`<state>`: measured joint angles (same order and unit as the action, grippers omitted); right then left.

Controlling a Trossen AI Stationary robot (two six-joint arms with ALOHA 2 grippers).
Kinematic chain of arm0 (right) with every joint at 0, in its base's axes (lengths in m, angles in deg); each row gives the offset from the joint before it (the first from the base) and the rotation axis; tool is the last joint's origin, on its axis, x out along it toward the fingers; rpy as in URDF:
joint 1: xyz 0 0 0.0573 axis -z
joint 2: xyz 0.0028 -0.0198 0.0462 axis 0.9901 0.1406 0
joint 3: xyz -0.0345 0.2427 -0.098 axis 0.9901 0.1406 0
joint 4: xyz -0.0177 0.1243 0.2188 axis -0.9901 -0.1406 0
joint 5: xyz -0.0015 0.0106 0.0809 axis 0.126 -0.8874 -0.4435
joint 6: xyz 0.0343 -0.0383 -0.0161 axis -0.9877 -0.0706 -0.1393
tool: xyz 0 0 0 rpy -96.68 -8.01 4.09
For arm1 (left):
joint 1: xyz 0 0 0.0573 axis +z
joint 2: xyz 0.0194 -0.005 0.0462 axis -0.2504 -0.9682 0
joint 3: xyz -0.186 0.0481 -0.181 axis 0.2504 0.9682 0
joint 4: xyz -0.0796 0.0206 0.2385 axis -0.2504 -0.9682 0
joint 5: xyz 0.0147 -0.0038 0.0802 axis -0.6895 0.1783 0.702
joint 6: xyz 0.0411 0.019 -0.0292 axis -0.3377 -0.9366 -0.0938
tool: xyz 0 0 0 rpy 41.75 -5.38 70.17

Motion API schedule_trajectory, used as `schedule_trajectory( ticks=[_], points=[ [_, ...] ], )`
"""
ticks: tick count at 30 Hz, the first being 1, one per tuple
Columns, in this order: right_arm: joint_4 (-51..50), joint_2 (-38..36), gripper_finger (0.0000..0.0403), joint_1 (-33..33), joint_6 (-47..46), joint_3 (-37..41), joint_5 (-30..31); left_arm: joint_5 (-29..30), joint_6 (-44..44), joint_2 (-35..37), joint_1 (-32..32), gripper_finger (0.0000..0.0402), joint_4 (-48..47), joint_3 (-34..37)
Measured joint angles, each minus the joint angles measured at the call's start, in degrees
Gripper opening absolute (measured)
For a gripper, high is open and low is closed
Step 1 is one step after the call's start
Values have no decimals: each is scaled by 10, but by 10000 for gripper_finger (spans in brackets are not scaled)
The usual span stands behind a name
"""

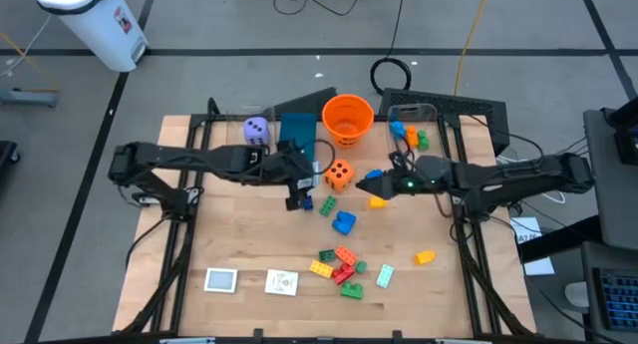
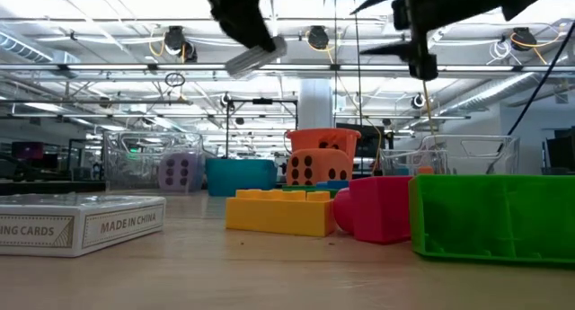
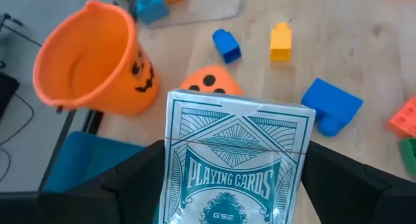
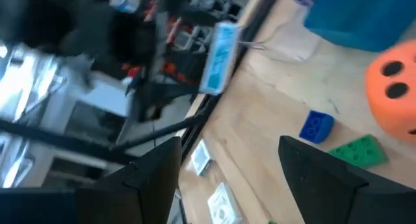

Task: Pick & Place Toys
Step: Put the blue deck of cards into the blue bin

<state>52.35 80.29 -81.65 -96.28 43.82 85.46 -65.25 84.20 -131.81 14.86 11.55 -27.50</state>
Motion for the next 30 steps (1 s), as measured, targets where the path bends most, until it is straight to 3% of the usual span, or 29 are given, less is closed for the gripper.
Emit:
schedule_trajectory(
  ticks=[10, 20, 30],
  points=[
    [128, 80, 251, 29, -63, 0, 0, -5, -30, -99, 0, 329, -60, -126],
    [141, 124, 251, 32, -88, 0, -2, -15, -64, -163, -5, 336, -67, -200],
    [153, 127, 243, 32, -87, 0, -1, -34, -66, -173, -5, 322, -49, -219]
  ],
)
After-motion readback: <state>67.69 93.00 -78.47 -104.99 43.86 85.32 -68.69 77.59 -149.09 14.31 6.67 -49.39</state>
